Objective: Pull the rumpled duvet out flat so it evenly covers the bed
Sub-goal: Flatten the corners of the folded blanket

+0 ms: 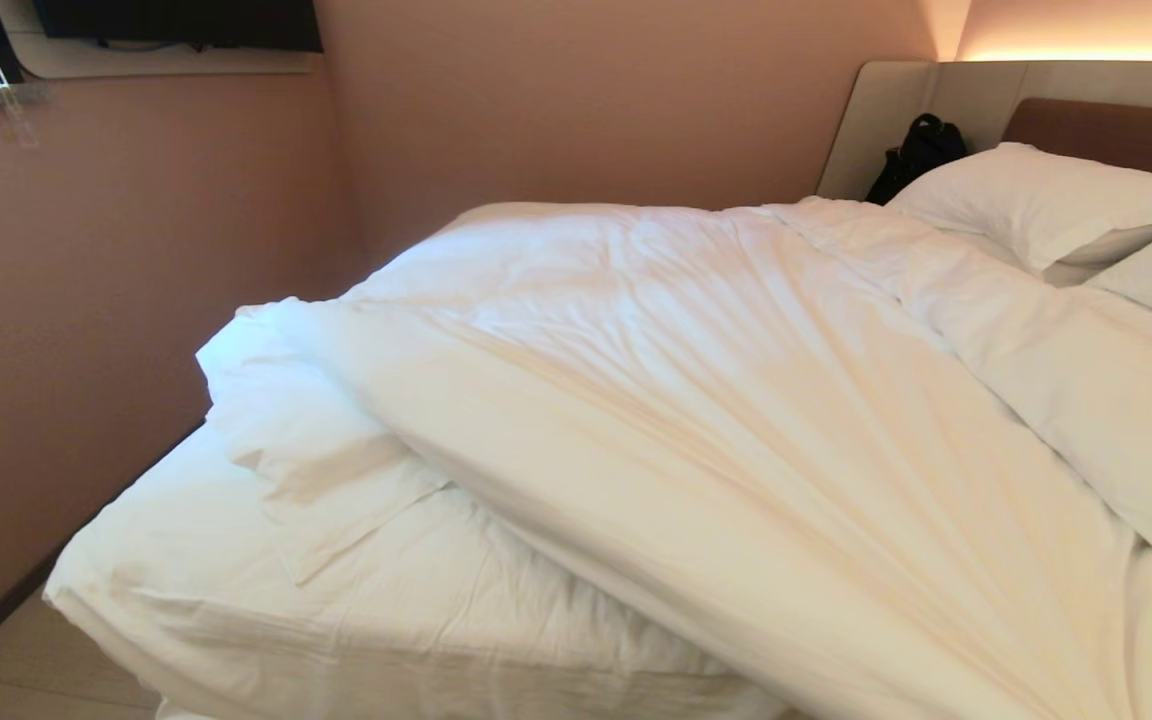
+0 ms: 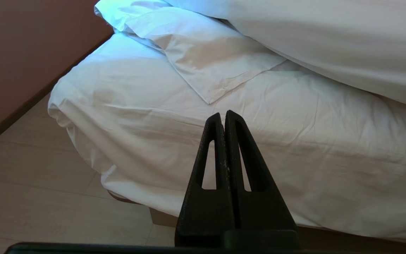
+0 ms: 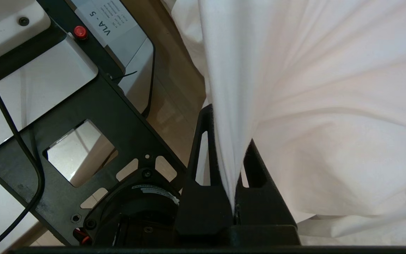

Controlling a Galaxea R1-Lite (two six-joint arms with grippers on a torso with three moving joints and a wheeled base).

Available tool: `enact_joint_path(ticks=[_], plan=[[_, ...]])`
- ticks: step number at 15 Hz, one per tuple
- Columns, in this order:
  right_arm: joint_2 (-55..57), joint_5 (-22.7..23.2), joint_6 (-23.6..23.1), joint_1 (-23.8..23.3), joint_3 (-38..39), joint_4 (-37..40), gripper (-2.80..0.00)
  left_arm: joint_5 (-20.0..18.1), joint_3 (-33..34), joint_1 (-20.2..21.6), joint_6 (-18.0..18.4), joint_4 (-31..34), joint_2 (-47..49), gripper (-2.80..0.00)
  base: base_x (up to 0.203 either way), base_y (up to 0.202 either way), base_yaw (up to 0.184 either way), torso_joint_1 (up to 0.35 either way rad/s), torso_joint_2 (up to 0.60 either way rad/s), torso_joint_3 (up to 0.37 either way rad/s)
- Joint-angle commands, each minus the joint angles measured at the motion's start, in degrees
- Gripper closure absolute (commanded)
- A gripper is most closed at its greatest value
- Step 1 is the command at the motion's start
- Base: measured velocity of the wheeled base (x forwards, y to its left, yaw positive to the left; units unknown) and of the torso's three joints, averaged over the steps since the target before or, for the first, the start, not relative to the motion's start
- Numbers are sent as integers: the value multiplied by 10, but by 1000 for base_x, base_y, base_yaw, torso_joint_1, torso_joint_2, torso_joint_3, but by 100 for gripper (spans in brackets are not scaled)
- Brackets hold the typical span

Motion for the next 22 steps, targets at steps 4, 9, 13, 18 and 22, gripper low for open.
enact_joint_path(ticks=[4, 9, 13, 18, 22], plan=[[15, 20, -2, 1, -5, -4, -280, 1, 0, 0, -1, 0, 0, 0, 0, 0, 0, 0, 0, 0], [31, 62, -1, 1, -42, -3, -280, 1, 0, 0, -1, 0, 0, 0, 0, 0, 0, 0, 0, 0], [96, 54, 90, -4, -91, -36, -280, 1, 0, 0, -1, 0, 0, 0, 0, 0, 0, 0, 0, 0], [276, -39, 227, -107, -88, -94, 0, 0, 0, 0, -1, 0, 0, 0, 0, 0, 0, 0, 0, 0], [325, -71, 229, -303, -76, -122, 0, 0, 0, 0, -1, 0, 0, 0, 0, 0, 0, 0, 0, 0]])
